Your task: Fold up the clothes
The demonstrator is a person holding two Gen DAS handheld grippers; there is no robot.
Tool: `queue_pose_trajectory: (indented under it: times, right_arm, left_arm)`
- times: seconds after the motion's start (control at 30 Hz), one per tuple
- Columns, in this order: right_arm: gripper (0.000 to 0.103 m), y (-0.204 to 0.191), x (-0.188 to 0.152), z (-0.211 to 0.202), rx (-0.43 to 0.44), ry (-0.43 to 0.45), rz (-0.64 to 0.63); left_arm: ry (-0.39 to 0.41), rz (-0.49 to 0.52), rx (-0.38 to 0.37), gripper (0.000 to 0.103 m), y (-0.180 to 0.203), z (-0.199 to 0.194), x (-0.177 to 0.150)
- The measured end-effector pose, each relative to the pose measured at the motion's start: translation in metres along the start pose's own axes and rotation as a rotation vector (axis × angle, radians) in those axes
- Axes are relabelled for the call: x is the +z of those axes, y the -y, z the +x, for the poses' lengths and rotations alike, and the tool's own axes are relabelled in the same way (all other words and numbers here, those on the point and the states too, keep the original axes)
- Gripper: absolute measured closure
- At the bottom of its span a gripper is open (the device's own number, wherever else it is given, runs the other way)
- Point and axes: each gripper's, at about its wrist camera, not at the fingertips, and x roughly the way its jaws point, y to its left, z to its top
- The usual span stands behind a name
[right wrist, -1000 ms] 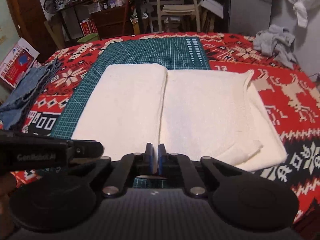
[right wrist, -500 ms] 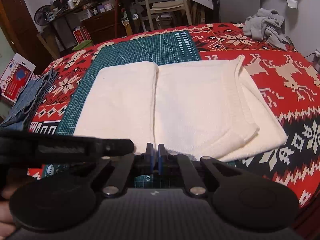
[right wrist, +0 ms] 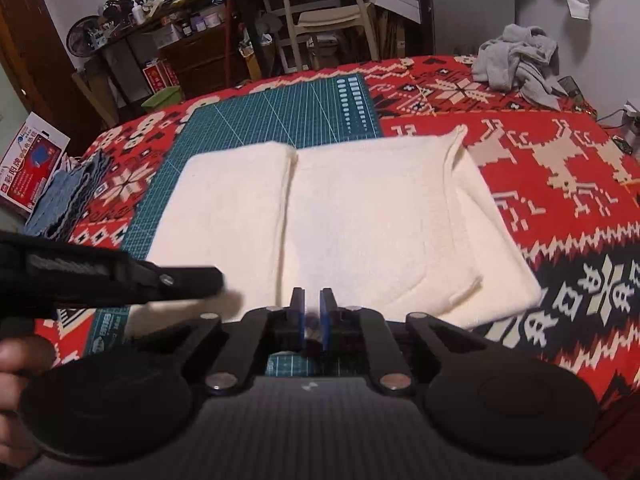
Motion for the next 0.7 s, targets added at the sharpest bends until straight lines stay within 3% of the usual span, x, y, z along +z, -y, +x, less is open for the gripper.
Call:
queue_pose_trajectory:
  times: [0.33,0.6,0.7]
  right_arm:
    - [0.088,-0.026,0.019,0.035,0.043,-0.005,-0.036]
    - [0.103,-0.018,0.007,0.036,-0.065,0.006,-0.098]
    - [0.102,-0.010,0.009,0.024,-0.002,0.001,-0.053]
  left_arm:
    - [-0.006,0.010,0.052,0.102,-0.005,0.005,-0.001]
    - [-0.021,0.042,0.040,0.102,0.000,0.010,-0.007]
    - [0.013,0.051,0.019,0.102,0.003,-0.001,-0.003]
